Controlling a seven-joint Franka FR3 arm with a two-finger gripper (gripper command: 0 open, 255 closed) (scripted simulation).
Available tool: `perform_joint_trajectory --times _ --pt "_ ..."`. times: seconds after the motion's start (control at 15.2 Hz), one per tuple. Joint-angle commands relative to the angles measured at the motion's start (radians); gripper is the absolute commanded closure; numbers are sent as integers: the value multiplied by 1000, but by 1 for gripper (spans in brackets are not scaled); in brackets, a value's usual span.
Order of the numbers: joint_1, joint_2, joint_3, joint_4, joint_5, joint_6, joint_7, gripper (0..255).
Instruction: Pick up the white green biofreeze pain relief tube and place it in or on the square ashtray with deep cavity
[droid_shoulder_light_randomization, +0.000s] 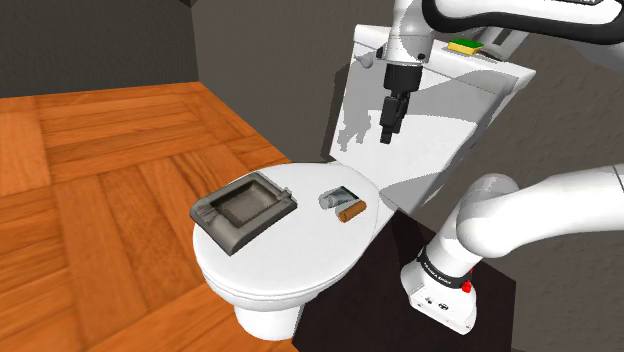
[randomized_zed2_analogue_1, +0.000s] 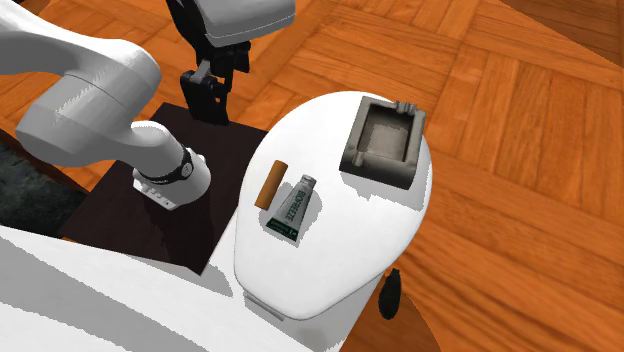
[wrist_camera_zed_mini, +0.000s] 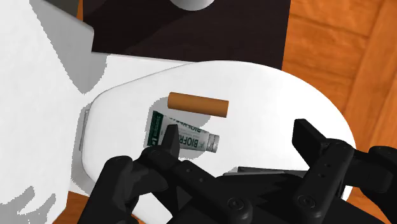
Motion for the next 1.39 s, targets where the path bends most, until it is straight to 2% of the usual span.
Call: perform_joint_trajectory --times 0.0,0.33,0.66,1.06,1.32 --pt "0 0 0 0 0 0 0 0" --pt "73 -6 -106 -158 -78 180 -341 0" --pt "144 55 -218 -270 -145 385 -675 0" --pt "249 219 -357 -339 -185 656 -1078 0" --pt "344 373 -446 -346 -157 837 -1365 0"
